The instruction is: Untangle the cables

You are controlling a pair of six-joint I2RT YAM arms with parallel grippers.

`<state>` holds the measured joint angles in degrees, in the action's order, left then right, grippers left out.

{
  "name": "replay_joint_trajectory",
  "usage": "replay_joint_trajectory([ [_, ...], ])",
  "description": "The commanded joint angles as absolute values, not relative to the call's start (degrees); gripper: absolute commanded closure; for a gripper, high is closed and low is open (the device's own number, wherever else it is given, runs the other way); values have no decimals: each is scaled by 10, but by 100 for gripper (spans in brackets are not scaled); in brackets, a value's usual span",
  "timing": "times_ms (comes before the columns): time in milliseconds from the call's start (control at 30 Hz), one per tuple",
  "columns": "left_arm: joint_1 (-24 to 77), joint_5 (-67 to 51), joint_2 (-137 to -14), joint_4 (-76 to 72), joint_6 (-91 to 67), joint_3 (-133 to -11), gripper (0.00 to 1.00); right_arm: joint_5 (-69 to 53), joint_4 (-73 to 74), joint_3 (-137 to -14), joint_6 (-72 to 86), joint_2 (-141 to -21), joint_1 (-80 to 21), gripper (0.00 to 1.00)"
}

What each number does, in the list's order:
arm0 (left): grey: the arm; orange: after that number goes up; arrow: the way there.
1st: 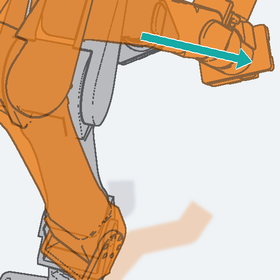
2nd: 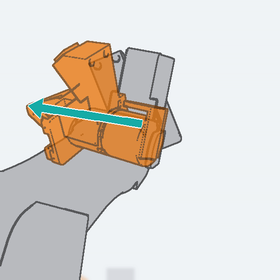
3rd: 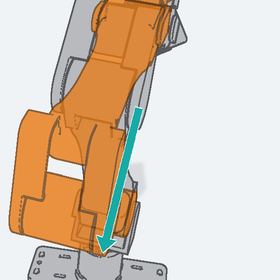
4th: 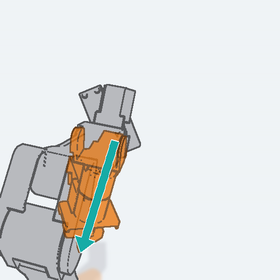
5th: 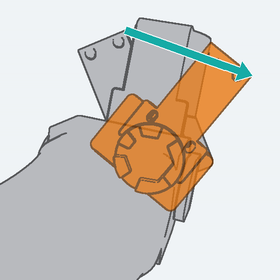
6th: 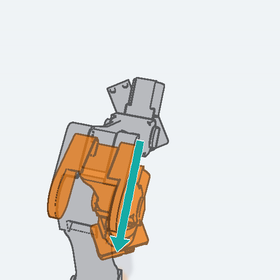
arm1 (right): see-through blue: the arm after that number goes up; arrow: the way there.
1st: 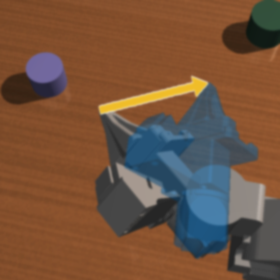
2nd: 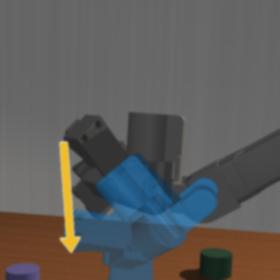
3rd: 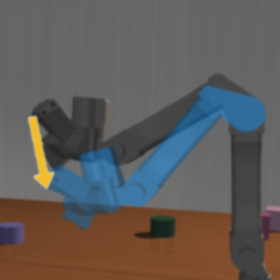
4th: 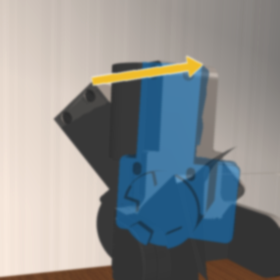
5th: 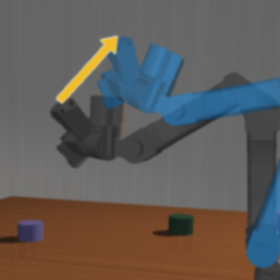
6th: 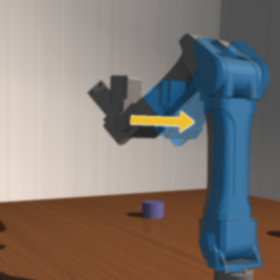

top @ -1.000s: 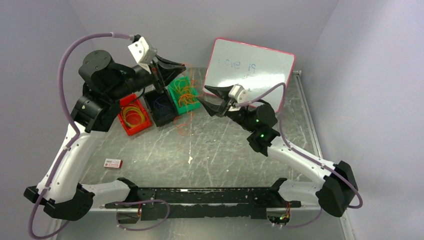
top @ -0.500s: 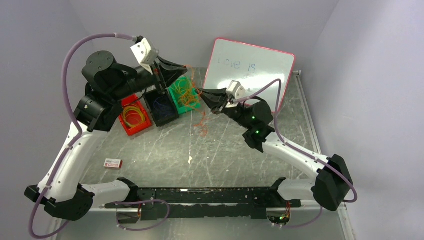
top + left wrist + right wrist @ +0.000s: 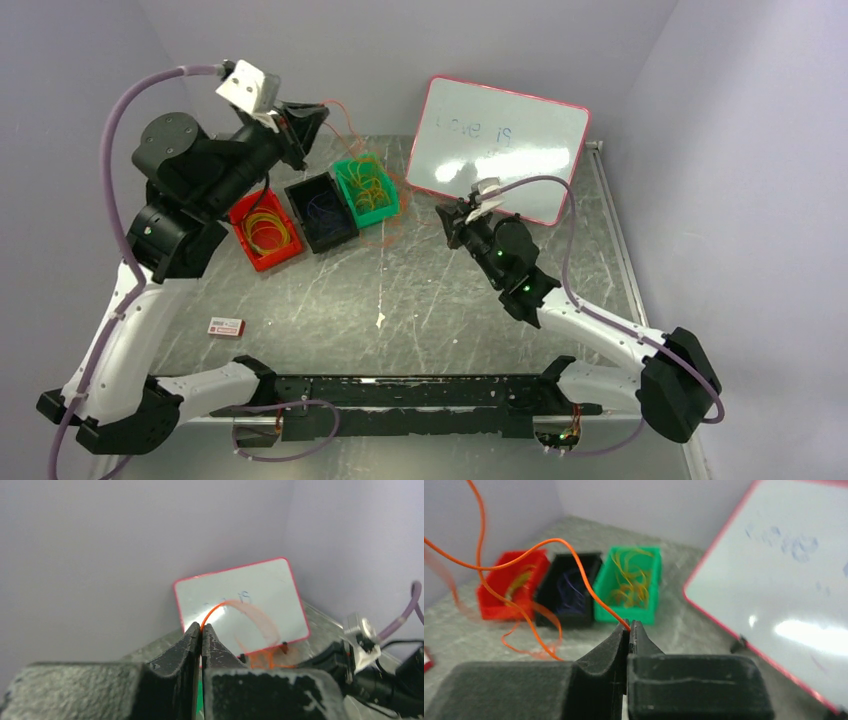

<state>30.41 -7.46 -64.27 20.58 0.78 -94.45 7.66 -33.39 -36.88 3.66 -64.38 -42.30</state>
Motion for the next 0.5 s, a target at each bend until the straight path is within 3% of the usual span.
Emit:
replay_joint_trajectory([
  [0, 300, 53, -620, 214, 23, -974, 93, 220, -230, -331, 81, -620, -418, 100],
  [467, 301, 198, -613, 248, 58, -1005, 93, 275, -137, -277, 128, -591, -407, 100],
])
